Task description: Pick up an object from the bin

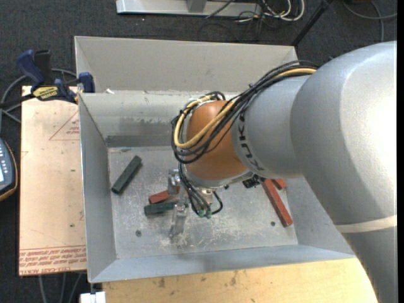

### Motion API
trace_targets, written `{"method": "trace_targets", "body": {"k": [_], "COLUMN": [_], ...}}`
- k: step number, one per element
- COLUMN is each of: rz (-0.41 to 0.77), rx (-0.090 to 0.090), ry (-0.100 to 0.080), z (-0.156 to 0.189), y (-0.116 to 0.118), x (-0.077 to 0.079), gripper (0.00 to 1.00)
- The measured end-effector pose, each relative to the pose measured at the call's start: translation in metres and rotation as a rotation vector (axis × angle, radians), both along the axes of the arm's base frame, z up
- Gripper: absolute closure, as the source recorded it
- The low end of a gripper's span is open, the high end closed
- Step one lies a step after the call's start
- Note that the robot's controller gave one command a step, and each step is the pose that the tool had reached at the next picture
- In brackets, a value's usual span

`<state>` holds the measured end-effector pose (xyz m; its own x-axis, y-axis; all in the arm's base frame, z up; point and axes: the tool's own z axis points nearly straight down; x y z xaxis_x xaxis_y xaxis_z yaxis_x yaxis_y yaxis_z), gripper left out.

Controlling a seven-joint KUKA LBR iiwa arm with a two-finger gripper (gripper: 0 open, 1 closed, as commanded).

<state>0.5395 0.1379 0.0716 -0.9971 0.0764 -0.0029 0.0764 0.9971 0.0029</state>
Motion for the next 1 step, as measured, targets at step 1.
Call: {"method": "trace_targets", "body": {"k": [1], "rz": [-0.002], "rx": [0.001], "ry": [-0.008], "z": [0.0035], "y": [-0.0004], "x": [0.0029], "gripper": [1.00]}}
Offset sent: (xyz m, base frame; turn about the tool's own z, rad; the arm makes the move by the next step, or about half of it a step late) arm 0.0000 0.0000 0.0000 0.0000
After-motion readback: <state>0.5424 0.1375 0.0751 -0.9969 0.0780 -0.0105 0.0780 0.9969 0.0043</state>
